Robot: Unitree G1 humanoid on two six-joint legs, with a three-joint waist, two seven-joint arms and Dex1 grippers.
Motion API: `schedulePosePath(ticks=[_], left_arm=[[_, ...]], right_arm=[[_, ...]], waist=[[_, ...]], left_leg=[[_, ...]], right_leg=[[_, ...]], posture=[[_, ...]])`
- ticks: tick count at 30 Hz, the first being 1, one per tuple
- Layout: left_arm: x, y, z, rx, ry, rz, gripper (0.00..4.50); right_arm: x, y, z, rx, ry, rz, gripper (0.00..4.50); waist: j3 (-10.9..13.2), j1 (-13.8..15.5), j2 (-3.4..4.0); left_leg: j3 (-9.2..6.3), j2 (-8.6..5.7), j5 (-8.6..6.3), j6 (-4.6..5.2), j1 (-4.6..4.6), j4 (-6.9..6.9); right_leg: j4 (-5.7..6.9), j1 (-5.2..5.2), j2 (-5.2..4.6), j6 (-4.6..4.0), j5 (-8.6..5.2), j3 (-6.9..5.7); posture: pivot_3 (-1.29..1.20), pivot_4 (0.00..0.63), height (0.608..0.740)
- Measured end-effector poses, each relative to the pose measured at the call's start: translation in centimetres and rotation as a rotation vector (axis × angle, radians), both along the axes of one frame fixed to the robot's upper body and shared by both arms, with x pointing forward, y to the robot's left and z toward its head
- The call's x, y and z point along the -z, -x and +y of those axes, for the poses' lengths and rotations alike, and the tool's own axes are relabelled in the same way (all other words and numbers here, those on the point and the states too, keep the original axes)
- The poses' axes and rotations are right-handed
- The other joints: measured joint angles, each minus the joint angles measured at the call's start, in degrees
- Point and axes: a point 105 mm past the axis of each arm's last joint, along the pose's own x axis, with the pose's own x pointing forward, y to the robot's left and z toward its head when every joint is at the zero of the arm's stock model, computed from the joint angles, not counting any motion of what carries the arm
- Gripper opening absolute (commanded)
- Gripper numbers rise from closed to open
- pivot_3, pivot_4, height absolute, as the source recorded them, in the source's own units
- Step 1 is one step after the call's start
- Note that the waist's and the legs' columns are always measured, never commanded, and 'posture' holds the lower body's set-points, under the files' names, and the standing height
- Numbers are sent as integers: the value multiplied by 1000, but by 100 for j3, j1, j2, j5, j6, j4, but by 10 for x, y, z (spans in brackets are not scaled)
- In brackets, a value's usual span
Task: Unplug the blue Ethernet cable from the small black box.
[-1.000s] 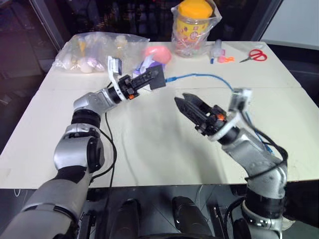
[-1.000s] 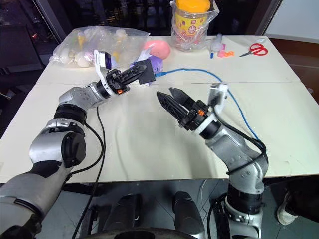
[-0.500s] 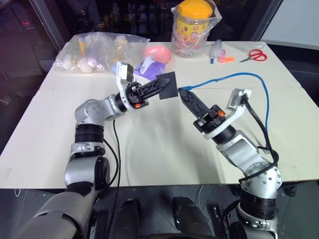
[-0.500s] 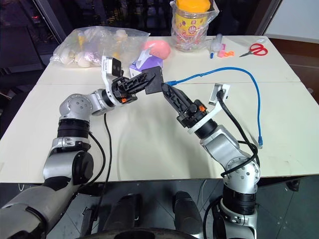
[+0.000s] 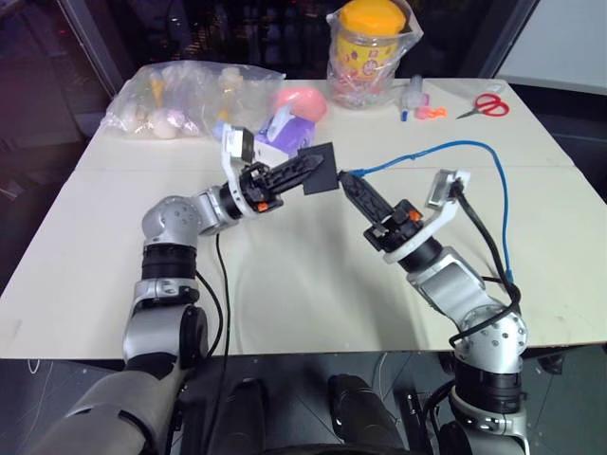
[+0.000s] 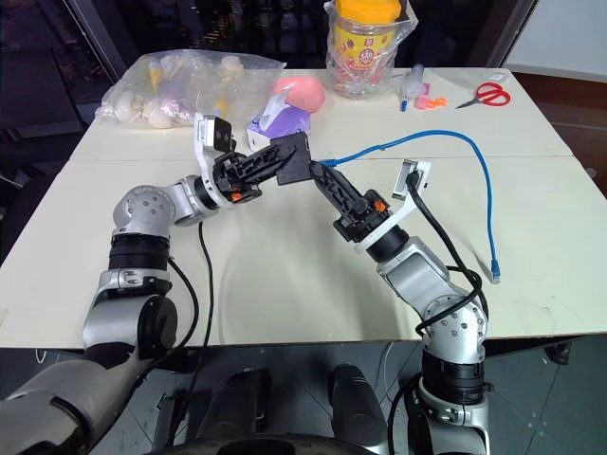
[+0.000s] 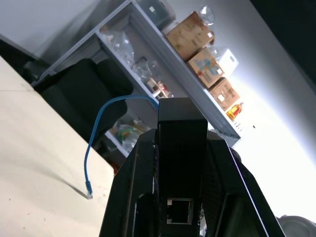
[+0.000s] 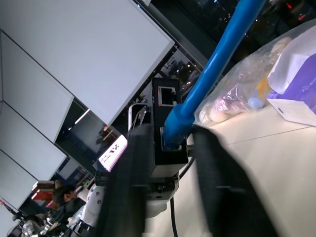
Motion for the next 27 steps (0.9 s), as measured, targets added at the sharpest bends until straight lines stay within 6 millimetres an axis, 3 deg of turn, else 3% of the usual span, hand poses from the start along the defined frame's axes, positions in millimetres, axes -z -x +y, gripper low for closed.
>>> schedulePosePath(ticks=[11, 18, 19, 21, 23, 24, 27], left_arm=[[-1, -1, 3, -12, -4, -12, 498], [-7, -20, -5, -48, -34, -18, 498], [-8, -24, -2, -68, -46, -24, 498], [-14, -40, 41, -242, -65, -62, 498], [-22, -45, 69, -339, -59, -97, 498], [-24, -44, 71, -346, -52, -111, 498], [-17, -43, 51, -287, -34, -96, 498]], right_arm=[[-1, -1, 3, 1, -7, -1, 16], [-4, -15, -8, 62, -23, 28, 16], [-5, -17, -12, 81, -27, 28, 16], [-10, -22, -49, 217, -46, 7, 16], [-10, -25, -80, 330, -62, 6, 16], [-11, -26, -83, 344, -62, 3, 16], [-14, -28, -63, 280, -48, -5, 16]], waist=[[0, 0, 0], [0, 8, 0], [0, 6, 0], [0, -59, 0], [0, -57, 0], [-1, -25, 2], [-1, 77, 6]], left_leg=[[0, 0, 0, 0, -3, 0], [0, -1, 0, 0, -23, 2], [0, -1, 0, 0, -27, 1], [10, 2, -2, 3, -36, -5], [7, 2, -3, 5, -42, -16], [5, 1, -4, 7, -41, -18], [-2, 1, -5, 9, -52, -11]], right_leg=[[-5, -1, 0, -4, -2, 0], [-29, -6, 0, -1, 0, -1], [-33, -9, 0, 1, 1, -1], [-34, -28, -1, 15, 10, 6], [-28, -39, 0, 15, 10, 3], [-22, -39, 0, 16, 9, 0], [-21, -42, -1, 16, 8, -9]], posture=[[0, 150, 740], [0, 150, 740], [0, 150, 740], [0, 150, 740], [0, 150, 740], [0, 150, 740], [0, 150, 740]])
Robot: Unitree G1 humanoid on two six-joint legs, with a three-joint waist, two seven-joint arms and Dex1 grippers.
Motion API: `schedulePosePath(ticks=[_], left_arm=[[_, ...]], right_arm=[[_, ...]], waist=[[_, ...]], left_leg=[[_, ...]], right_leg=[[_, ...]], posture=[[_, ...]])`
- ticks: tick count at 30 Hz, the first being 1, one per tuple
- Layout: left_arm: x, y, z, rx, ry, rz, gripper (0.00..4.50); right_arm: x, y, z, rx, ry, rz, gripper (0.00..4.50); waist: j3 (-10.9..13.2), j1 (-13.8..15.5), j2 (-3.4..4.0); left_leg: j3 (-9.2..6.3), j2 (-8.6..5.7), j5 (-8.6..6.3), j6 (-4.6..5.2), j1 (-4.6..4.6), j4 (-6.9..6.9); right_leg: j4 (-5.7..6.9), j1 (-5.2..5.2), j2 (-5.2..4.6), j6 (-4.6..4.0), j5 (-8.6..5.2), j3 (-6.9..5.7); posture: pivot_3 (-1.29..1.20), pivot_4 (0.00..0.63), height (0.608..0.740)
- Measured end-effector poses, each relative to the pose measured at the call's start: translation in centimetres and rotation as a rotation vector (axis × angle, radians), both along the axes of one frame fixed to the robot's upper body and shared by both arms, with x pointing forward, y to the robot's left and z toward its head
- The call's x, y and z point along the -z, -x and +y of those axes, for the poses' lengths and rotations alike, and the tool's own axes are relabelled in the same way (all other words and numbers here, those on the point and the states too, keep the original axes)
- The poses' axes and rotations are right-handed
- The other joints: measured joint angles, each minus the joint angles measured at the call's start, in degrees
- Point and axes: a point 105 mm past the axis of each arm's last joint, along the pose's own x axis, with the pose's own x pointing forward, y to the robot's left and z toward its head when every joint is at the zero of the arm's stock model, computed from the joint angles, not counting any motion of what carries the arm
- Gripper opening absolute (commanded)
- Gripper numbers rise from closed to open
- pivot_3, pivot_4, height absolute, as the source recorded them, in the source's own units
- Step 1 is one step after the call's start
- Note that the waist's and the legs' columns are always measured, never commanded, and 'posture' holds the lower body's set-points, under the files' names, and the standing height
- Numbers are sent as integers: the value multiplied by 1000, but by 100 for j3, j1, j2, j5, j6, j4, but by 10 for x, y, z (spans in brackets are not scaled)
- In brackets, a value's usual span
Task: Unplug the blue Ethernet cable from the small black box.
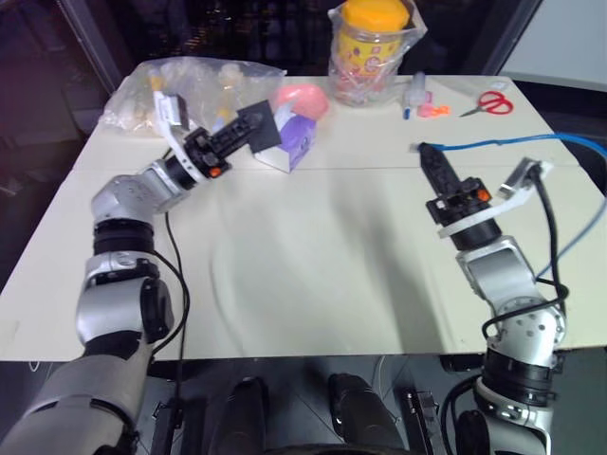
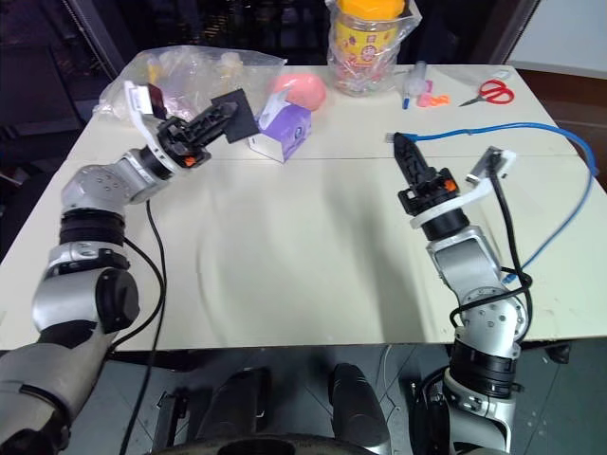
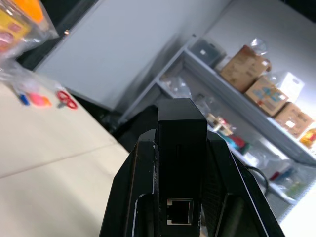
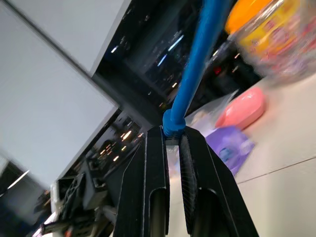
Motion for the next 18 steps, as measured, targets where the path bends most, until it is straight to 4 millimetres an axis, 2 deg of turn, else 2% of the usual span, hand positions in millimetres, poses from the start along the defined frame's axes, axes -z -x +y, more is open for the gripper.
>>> schedulePosePath(ticks=[3, 6, 12, 15, 18], left_arm=[[9, -4, -11, -29, -43, -3, 498], [20, -14, -28, -164, -208, -114, 498], [45, -11, -78, -257, -352, -275, 498], [57, -9, -100, -315, -404, -335, 498], [64, -9, -110, -358, -457, -401, 498]], right_arm=[[2, -2, 4, -1, 36, 9, 16], [21, -18, -14, 118, 104, 109, 16], [67, -66, -54, 339, 160, 391, 16], [85, -83, -64, 378, 199, 480, 1182], [100, -88, -68, 378, 210, 531, 2736]], waist=[[0, 4, -1], [0, 67, -1], [0, 98, 0], [0, 92, 0], [-2, 77, 4]], left_leg=[[7, -4, 0, 0, -4, 11], [9, -4, 0, 0, 2, 13], [21, -6, 1, -1, 1, 14], [21, -5, 0, 0, 0, 8], [21, -4, -2, 4, 1, 4]], right_leg=[[-12, 3, -8, 1, 1, 7], [-33, 17, -8, -1, 2, 9], [-37, 15, -7, -1, 5, 21], [-37, 11, -4, 4, 8, 21], [-33, 7, -1, 5, 8, 21]], posture=[[0, 150, 740], [0, 150, 740], [0, 150, 740], [0, 150, 740], [0, 150, 740]])
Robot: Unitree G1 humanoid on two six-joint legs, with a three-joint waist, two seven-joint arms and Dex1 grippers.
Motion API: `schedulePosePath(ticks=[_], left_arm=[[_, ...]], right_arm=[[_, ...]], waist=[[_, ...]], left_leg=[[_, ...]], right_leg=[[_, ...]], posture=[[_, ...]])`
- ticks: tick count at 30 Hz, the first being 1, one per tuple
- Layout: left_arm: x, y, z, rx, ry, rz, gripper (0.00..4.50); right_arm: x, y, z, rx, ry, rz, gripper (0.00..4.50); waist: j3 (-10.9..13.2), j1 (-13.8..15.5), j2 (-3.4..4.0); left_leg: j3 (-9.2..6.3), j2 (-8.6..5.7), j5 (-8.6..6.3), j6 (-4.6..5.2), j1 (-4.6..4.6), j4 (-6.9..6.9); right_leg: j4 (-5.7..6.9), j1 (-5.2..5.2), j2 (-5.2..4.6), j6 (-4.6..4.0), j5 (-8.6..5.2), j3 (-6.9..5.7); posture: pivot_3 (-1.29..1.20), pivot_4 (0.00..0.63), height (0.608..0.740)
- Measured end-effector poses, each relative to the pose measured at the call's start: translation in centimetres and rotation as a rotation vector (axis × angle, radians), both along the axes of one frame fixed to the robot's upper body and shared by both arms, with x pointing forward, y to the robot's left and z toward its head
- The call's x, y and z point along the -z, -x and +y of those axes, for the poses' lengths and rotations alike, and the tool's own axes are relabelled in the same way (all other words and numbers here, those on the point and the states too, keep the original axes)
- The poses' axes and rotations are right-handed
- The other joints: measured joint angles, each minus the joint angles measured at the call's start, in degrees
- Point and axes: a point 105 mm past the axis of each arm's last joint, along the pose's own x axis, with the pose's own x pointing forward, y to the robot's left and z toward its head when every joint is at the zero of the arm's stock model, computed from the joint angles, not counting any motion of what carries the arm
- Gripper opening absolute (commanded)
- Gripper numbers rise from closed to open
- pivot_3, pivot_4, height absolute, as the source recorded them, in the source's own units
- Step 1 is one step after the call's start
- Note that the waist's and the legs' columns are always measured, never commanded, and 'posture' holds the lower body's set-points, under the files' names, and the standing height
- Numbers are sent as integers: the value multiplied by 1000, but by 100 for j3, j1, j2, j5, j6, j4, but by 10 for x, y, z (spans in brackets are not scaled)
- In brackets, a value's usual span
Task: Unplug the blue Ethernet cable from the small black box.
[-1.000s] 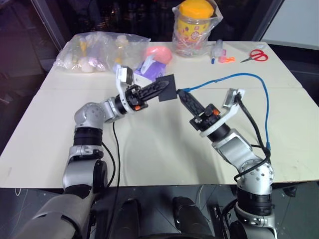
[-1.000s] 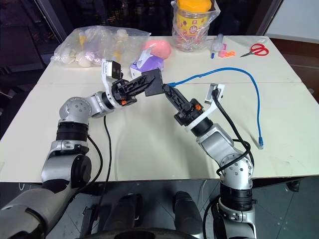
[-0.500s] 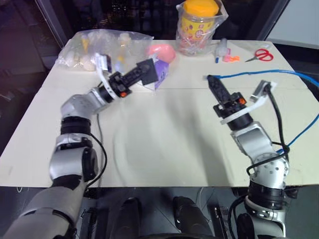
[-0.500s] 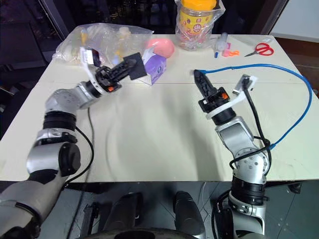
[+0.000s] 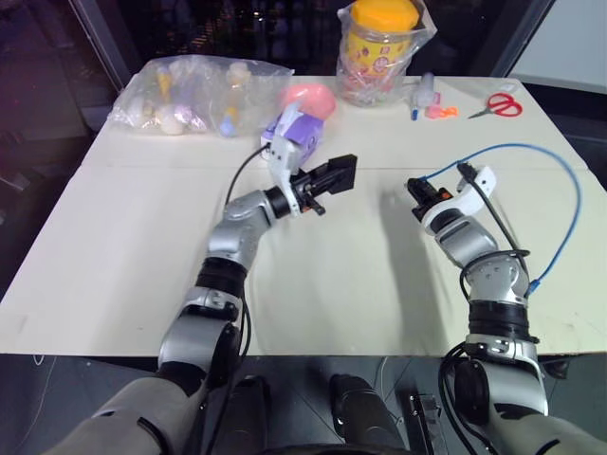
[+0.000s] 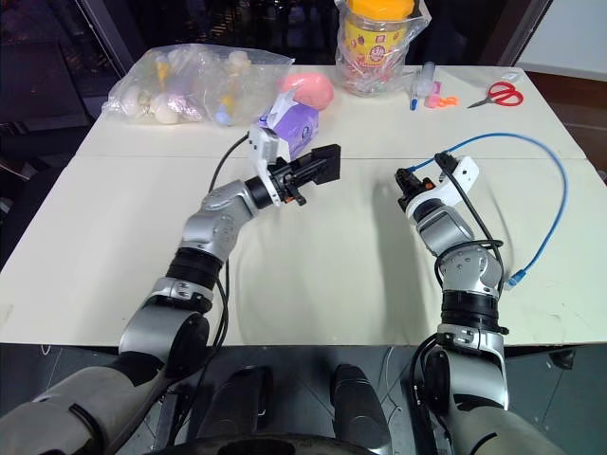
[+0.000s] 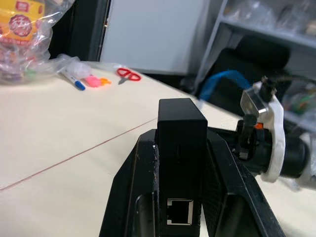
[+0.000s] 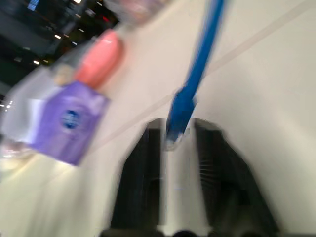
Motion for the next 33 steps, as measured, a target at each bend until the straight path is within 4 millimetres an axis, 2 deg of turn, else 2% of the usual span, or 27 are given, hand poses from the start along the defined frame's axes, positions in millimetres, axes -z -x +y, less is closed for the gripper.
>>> schedulePosePath(ticks=[3, 4, 7, 12, 14, 20, 21, 22, 25, 27, 33], left_arm=[[13, -4, -4, -45, -26, -12, 498], [18, -5, -5, -58, -34, -7, 498], [28, -9, -9, -90, -60, -7, 498], [35, -17, -15, -146, -101, -25, 498], [42, -17, -14, -161, -115, -13, 1537], [51, -15, -12, -162, -132, -14, 3931], [52, -15, -11, -162, -138, -16, 4290], [52, -16, -10, -161, -144, -18, 4468], [57, -18, -1, -158, -194, -8, 4468], [56, -16, 13, -146, -202, -16, 4468], [35, 8, 60, -113, -200, -41, 4468]], right_arm=[[7, 0, -2, -9, 16, 25, 4216], [7, 0, -2, -16, 23, 30, 4412], [6, 5, 0, -52, 63, 41, 4412], [3, 40, 18, -143, 134, -8, 4412], [3, 47, 21, -150, 129, -19, 4500], [-12, 52, 22, -134, 135, -77, 4500], [-12, 53, 22, -132, 136, -78, 4500], [-11, 53, 21, -131, 138, -76, 4500], [-8, 58, 20, -139, 152, -68, 4500], [-9, 65, 15, -154, 196, -71, 4500], [-22, 94, 14, -262, 331, -130, 4500]], waist=[[-1, 3, 2], [-1, 2, 2], [-1, 10, 2], [-2, 29, 2], [-1, 4, 3], [-2, 6, 3], [-2, 8, 3], [-2, 10, 3], [-2, 9, 3], [-1, 1, 4], [-1, -12, 8]], left_leg=[[0, -1, 0, 1, 0, 2], [0, -1, -1, 1, -2, 4], [0, -1, -1, 1, -4, 9], [-5, -4, -3, 4, -5, 8], [-2, -4, -3, 5, -4, 9], [-4, -3, -3, 4, 1, 11], [-4, -4, -3, 4, 1, 11], [-4, -4, -3, 4, 0, 11], [-4, -4, -3, 4, 0, 7], [-5, -3, -3, 4, 0, 2], [-7, 2, -3, 4, 4, 1]], right_leg=[[0, 0, 0, 1, 0, 0], [0, 0, -1, 2, 1, 0], [-1, 1, -1, 4, 2, 0], [-8, 6, -2, 7, 0, -2], [-9, 6, -2, 9, 1, 1], [-4, 8, 1, 8, 2, 0], [-4, 8, 1, 8, 2, 0], [-5, 8, 0, 8, 2, 1], [-5, 7, 0, 9, 1, 0], [-2, 5, 0, 8, 1, 0], [8, 7, 0, 7, 1, -1]], posture=[[0, 150, 740], [0, 150, 740], [0, 150, 740], [0, 150, 740], [0, 150, 740], [0, 150, 740], [0, 150, 740], [0, 150, 740], [0, 150, 740], [0, 150, 740], [0, 150, 740]])
